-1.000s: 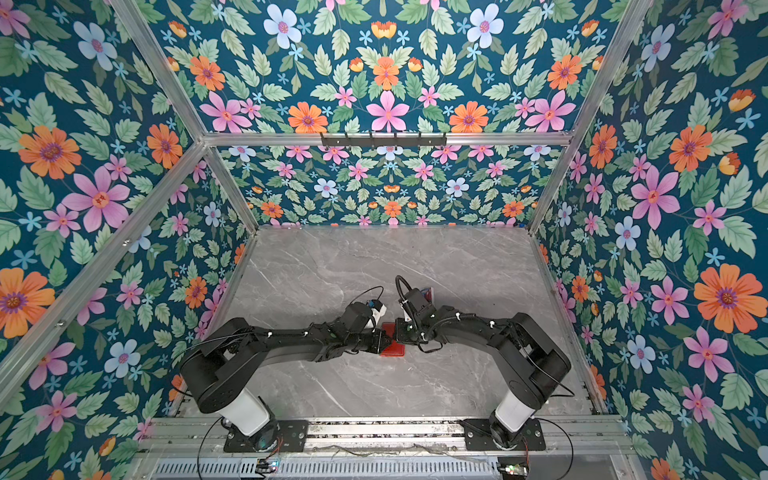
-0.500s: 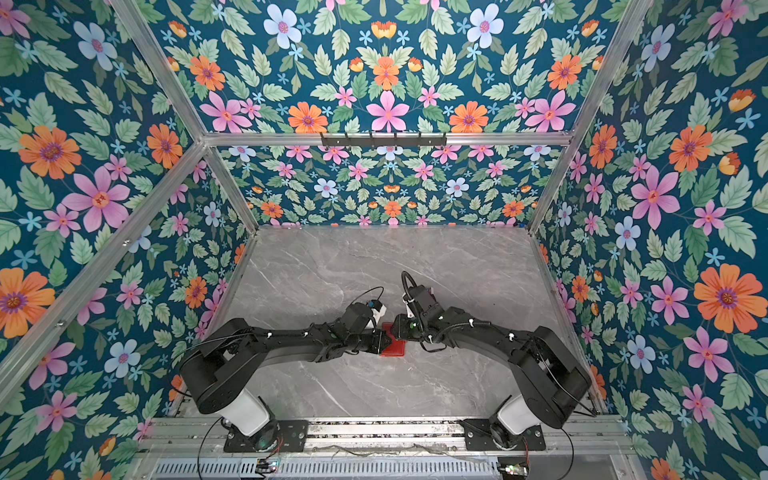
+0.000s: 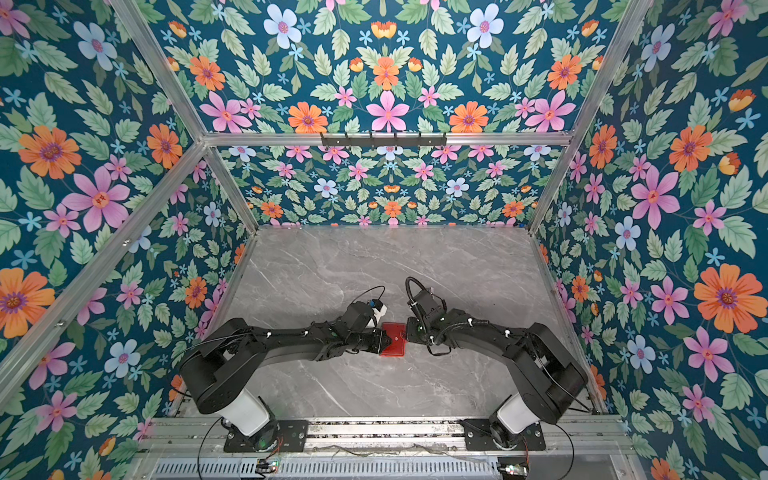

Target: Put the credit cards into the card holder

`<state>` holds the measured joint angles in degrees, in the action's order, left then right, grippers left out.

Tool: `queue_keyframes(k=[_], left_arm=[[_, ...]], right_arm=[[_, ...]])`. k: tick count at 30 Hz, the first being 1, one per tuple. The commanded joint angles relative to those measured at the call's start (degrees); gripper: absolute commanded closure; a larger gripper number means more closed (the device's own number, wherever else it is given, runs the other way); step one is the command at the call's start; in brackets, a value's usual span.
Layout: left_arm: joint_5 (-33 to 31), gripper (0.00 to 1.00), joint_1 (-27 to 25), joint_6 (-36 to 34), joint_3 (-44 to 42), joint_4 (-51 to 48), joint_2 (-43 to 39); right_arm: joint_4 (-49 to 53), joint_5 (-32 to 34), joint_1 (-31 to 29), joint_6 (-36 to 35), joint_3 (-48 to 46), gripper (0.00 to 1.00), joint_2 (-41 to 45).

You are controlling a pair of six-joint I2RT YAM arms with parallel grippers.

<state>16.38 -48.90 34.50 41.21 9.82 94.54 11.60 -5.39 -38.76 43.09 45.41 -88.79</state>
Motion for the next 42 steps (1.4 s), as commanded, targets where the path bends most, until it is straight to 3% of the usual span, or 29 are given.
queue_keyframes(k=[1, 12, 25, 38, 42], left_arm=[[-1.04, 0.86, 0.03, -1.01, 0.66, -1.85, 0.35], [-3.89, 0.84, -0.04, -0.82, 2.54, -0.62, 0.89], [-1.87, 0.72, 0.01, -1.20, 2.74, 1.14, 1.39], [1.19, 0.78, -0.05, -1.29, 2.22, 2.70, 2.48], [2.08, 0.84, 0.02, -0.95, 2.25, 3.71, 3.18]], right_arm=[[-2.01, -2.62, -0.08, -0.12, 0.51, 0.68, -1.09], [-2.06, -3.61, -0.08, -0.42, 1.08, 0.68, -3.46], [-1.36, -3.75, -0.08, -0.82, 1.96, 0.68, -5.35], [-0.70, -3.75, -0.07, -1.13, 2.71, 0.68, -5.69], [-0.34, -3.75, -0.08, -1.30, 3.00, 0.68, -5.69]])
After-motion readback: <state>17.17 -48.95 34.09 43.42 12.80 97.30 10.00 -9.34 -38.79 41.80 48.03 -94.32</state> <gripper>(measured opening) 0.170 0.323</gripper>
